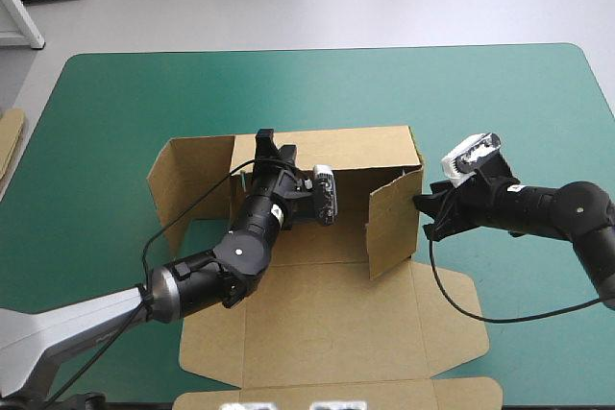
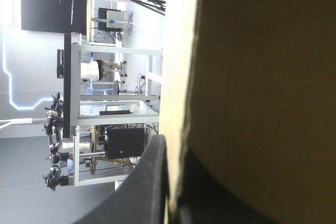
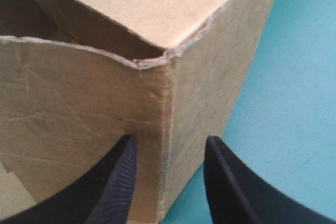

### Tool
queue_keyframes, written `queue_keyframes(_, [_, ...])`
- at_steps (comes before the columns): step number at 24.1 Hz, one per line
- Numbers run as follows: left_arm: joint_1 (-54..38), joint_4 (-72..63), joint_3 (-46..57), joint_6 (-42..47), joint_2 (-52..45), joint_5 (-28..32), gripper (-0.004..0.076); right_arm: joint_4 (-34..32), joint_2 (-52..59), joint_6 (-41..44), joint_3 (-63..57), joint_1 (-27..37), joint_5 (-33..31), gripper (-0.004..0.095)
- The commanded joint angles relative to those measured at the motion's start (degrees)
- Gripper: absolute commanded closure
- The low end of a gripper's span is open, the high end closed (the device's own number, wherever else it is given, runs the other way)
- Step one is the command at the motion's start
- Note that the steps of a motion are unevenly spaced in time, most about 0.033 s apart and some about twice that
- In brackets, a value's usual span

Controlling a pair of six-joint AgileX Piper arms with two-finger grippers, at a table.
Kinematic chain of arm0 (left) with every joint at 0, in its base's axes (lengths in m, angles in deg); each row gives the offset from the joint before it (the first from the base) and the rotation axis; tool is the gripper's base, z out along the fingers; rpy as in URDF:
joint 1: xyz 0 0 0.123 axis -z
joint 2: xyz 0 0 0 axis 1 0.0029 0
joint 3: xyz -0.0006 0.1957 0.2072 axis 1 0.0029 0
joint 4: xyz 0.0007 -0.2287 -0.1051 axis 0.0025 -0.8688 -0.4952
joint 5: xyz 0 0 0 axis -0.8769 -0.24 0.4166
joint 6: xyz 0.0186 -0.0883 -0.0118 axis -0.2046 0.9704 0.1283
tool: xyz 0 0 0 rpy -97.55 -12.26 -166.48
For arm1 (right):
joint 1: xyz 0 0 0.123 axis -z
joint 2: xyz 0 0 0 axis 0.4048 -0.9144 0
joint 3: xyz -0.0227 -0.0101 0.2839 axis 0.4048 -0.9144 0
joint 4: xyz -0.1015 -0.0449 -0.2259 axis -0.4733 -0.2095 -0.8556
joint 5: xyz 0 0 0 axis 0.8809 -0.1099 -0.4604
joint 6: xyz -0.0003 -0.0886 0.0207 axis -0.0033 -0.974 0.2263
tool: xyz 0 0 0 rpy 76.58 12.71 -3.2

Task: Fold the box

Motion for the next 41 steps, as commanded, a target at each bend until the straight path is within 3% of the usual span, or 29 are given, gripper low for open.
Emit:
queue_keyframes(1, [0.5, 1.1, -1.7, 1.4, -1.7, -1.4, 0.0732, 5.6, 1.4, -5.1, 1.4, 0.4, 1.1, 0.0497])
queue_keyframes(8, [0.5, 1.2, -3.9, 1.5, -1.7, -1.6, 0.0732, 11.4, 0.4, -10.6, 1.4, 0.4, 1.8, 0.0376])
queue_keyframes(17, [0.5, 0.9, -4.3, 1.5, -1.7, -0.7, 0.0732, 18.1, -2.5, -14.2, 1.4, 0.4, 3.0, 0.0372])
queue_keyframes(21, [0.5, 0.7, -4.3, 1.5, -1.7, 2.4, 0.0732, 20.9, -4.8, -15.8, 1.7, 0.4, 3.8, 0.0372])
queue_keyframes(27, [0.5, 0.5, -4.3, 1.5, -1.7, 3.8, 0.0732, 20.1, -6.4, -16.1, 3.7, 0.1, 5.7, 0.0374])
queue_keyframes(31, [0.5, 0.5, -4.3, 1.2, -1.7, 3.9, 0.0732, 17.9, -8.6, -16.1, 4.1, -5.1, 10.0, 0.0378])
queue_keyframes(35, [0.5, 0.5, -4.3, 1.2, -1.7, 3.9, 0.0732, 17.5, -9.6, -15.9, 4.1, -8.5, 13.1, 0.0449])
queue_keyframes(41, [0.5, 0.5, -4.3, 1.2, -1.7, 3.9, 0.0732, 17.5, -9.6, -17.9, 4.1, -8.7, 13.3, 0.0708])
